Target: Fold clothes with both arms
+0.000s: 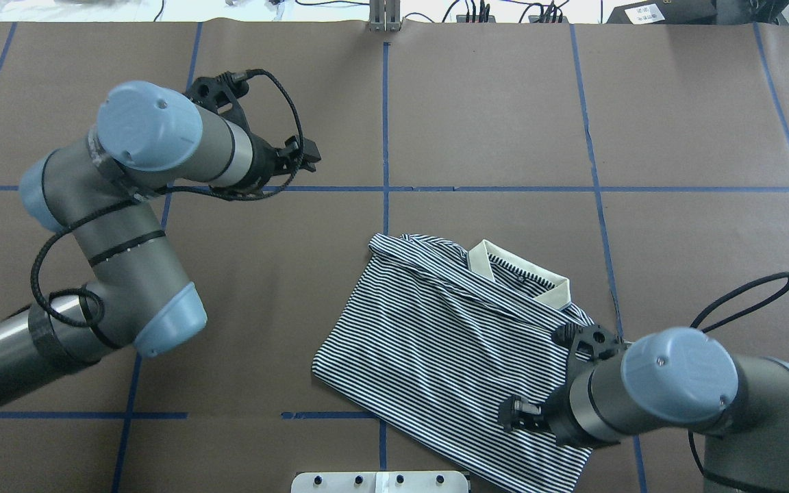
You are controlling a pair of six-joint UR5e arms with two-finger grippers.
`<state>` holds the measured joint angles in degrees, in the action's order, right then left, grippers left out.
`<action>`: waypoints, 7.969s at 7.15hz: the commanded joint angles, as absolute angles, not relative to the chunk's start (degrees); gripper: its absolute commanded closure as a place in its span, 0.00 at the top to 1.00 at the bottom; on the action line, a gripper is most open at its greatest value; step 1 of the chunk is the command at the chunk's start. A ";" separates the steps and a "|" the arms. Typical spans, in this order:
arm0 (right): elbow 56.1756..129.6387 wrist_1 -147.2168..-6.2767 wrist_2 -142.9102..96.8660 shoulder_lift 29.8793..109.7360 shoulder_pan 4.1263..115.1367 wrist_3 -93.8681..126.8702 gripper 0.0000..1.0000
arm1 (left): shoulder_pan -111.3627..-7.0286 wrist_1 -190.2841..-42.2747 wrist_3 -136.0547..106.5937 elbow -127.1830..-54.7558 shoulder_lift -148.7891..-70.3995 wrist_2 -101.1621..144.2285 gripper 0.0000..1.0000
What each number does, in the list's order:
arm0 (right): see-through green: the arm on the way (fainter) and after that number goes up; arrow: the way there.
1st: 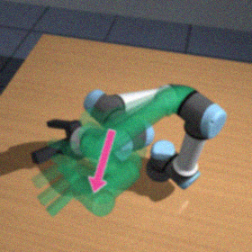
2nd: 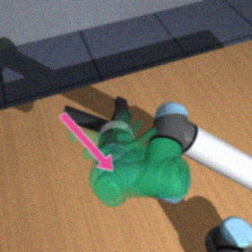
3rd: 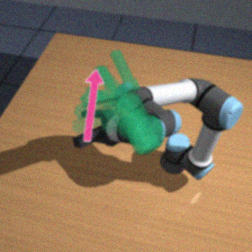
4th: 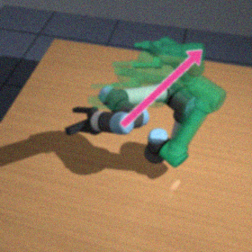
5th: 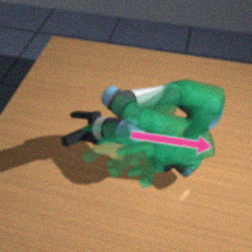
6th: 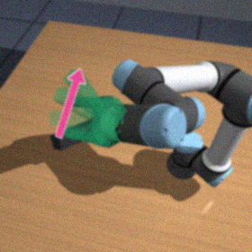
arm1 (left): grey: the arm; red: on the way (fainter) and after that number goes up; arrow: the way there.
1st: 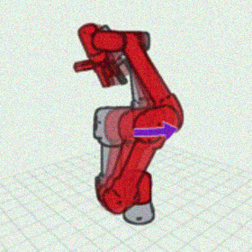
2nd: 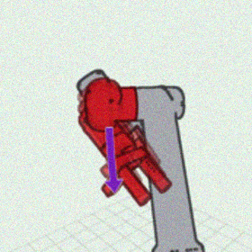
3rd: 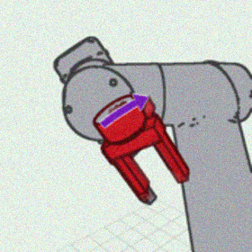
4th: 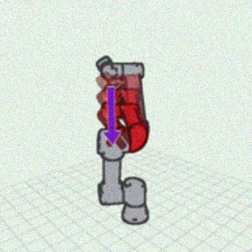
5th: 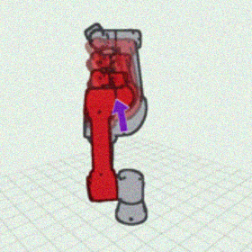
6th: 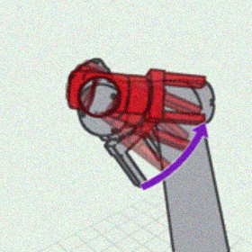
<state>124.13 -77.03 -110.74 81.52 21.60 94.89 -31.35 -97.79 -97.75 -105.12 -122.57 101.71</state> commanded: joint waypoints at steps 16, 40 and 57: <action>122.61 -77.17 -112.32 74.62 35.24 89.56 1.00 | -12.92 -87.36 -119.54 -102.22 -124.01 91.41 0.00; 105.60 -94.26 -102.96 58.06 33.06 64.65 1.00 | -47.81 -119.29 -62.05 -80.80 -127.21 97.79 1.00; 86.31 -110.30 -102.66 42.01 21.62 63.90 1.00 | -47.90 -119.79 -63.02 -95.01 -120.15 106.00 1.00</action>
